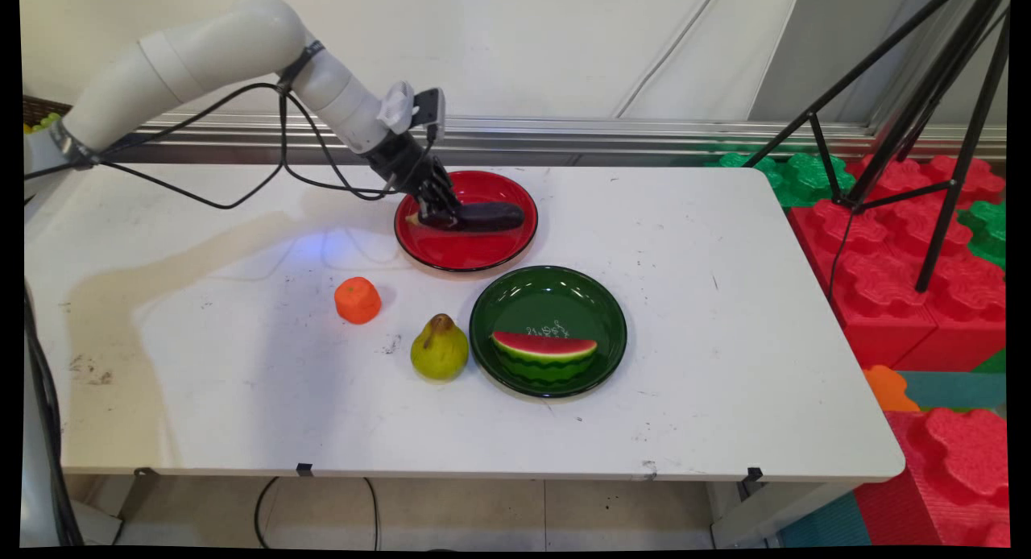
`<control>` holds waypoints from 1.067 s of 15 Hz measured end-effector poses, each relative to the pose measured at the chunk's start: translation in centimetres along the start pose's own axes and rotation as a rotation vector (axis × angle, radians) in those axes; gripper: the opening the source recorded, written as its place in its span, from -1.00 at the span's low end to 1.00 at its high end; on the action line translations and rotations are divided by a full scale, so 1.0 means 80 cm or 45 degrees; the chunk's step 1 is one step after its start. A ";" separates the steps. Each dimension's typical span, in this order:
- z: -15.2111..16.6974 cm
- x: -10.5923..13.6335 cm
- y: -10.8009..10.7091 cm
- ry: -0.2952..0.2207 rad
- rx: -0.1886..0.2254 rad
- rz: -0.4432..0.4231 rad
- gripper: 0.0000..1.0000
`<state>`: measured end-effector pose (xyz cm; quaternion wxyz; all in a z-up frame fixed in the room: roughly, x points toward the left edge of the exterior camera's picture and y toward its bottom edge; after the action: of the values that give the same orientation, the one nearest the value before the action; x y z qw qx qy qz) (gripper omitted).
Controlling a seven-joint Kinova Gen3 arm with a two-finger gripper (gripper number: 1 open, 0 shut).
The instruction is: Place the picked object on the table
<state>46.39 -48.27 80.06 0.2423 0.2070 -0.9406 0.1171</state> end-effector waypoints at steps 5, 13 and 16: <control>-0.039 -0.009 0.013 0.044 0.036 -0.004 -1.00; -0.114 -0.031 0.037 0.113 0.096 -0.041 -1.00; -0.141 -0.042 0.046 0.127 0.115 -0.049 -1.00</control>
<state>51.98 -40.28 87.56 0.2815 0.2295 -0.9170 0.1648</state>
